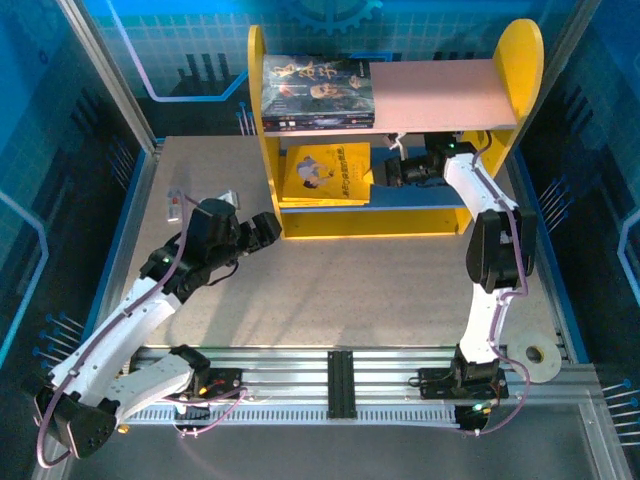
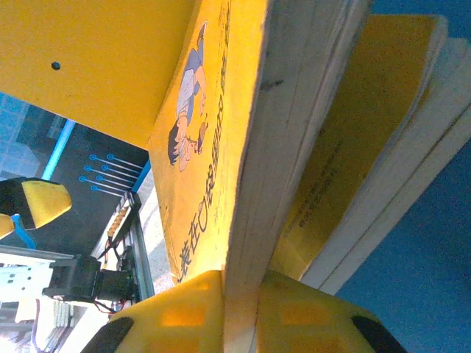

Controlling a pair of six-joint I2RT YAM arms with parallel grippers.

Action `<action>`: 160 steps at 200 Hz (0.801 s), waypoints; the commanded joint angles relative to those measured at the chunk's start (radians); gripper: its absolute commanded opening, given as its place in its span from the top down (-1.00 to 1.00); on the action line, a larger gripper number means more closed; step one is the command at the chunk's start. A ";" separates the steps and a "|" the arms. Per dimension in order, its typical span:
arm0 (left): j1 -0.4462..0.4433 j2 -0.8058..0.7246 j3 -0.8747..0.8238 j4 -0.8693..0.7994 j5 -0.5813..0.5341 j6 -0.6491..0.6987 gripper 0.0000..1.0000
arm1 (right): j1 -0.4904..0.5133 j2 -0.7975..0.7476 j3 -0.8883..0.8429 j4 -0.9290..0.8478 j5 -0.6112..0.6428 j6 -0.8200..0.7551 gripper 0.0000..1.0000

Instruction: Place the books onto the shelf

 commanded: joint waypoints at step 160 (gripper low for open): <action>0.009 0.133 0.034 0.079 0.033 0.058 -0.67 | 0.054 0.053 0.086 0.029 0.111 0.067 0.11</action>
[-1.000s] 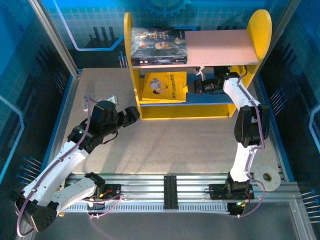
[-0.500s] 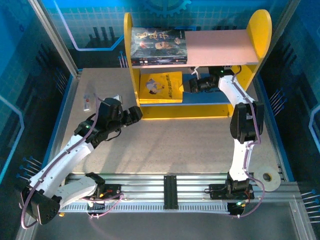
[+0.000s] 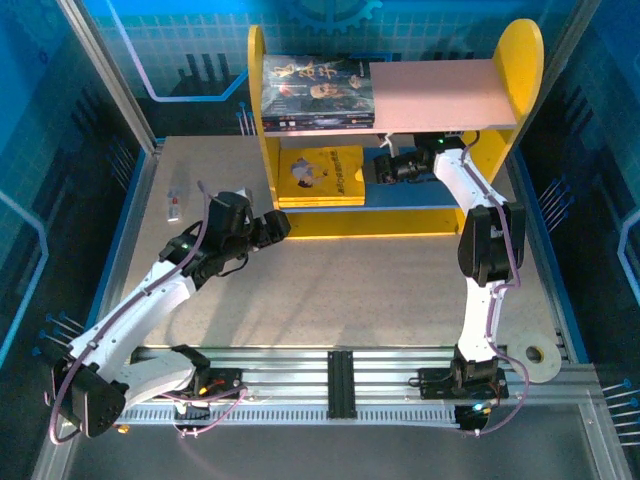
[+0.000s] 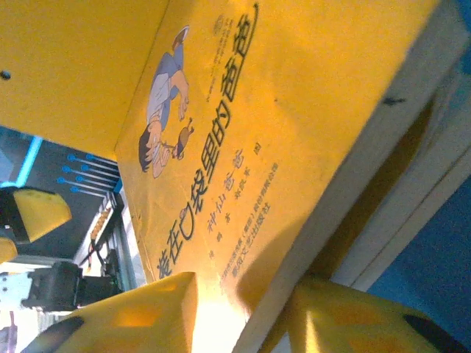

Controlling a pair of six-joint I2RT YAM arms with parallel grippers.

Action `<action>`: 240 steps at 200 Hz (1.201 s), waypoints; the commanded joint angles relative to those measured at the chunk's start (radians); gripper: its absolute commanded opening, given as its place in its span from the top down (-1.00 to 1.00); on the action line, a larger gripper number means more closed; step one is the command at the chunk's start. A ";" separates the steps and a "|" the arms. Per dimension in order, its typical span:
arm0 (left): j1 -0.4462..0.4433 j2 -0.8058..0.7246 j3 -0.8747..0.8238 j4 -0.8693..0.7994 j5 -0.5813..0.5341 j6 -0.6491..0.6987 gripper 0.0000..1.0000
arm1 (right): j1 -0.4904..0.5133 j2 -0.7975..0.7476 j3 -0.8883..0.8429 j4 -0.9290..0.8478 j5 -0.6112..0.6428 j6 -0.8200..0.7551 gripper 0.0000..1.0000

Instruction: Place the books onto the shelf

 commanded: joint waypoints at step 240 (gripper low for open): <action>0.009 -0.031 -0.015 0.008 0.001 0.015 -0.67 | 0.103 -0.242 -0.337 0.320 0.133 0.214 -0.40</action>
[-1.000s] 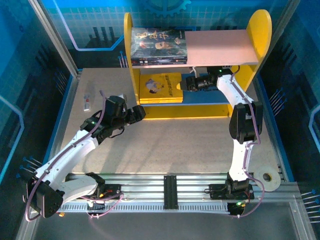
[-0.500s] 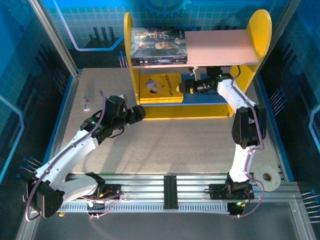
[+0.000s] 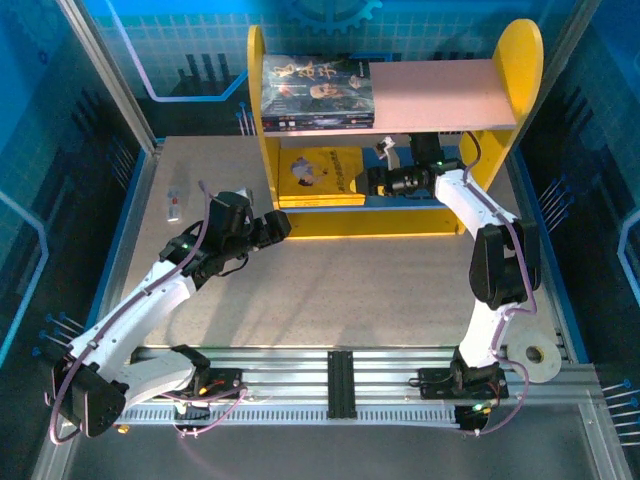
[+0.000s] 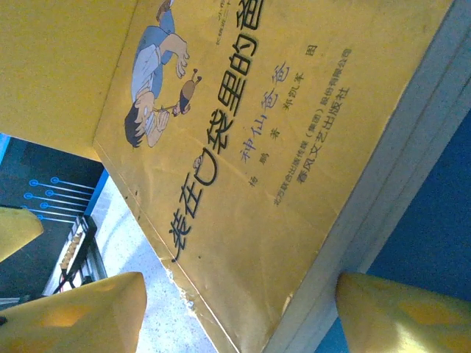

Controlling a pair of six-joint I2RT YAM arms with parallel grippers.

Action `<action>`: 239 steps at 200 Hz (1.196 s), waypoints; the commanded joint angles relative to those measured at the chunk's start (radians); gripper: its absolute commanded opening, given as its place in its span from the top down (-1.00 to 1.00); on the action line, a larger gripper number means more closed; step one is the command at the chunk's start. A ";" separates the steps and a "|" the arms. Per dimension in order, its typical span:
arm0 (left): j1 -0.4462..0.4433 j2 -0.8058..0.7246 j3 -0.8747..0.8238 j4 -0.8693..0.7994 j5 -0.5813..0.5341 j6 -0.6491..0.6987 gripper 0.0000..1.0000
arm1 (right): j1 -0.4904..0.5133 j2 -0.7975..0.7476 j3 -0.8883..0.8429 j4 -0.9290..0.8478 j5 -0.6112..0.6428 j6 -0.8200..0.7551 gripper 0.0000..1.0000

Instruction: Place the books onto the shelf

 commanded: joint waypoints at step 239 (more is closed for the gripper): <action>0.010 -0.052 -0.032 -0.019 -0.013 0.007 -0.68 | 0.018 -0.030 0.034 0.138 0.143 0.090 -0.51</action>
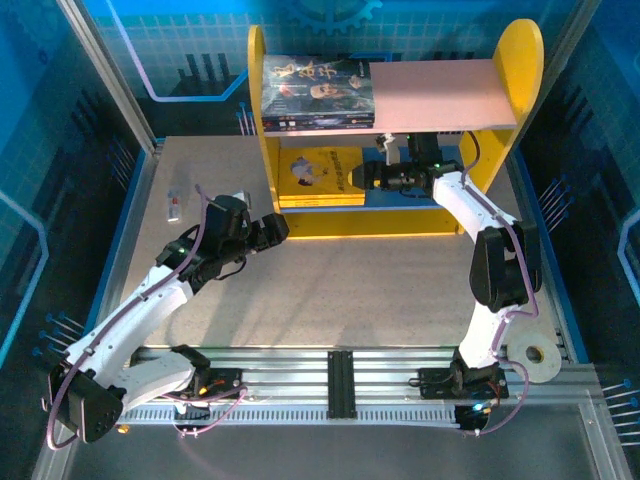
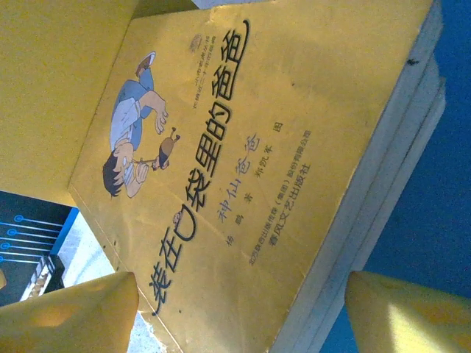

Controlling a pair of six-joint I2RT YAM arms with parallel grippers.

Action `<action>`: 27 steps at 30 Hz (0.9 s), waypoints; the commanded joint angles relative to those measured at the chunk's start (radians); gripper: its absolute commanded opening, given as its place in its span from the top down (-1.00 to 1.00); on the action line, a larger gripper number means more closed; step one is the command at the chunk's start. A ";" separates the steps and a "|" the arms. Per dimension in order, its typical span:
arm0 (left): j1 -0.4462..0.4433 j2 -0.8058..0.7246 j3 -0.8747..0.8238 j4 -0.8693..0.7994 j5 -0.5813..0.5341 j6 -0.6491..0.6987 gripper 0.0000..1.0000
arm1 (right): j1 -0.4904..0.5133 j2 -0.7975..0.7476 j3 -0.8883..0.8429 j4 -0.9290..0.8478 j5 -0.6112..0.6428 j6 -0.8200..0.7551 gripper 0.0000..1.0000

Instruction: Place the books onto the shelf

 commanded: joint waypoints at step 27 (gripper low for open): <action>0.010 -0.022 -0.005 -0.014 -0.012 0.010 -0.68 | 0.029 0.029 0.122 -0.045 -0.023 -0.018 -0.48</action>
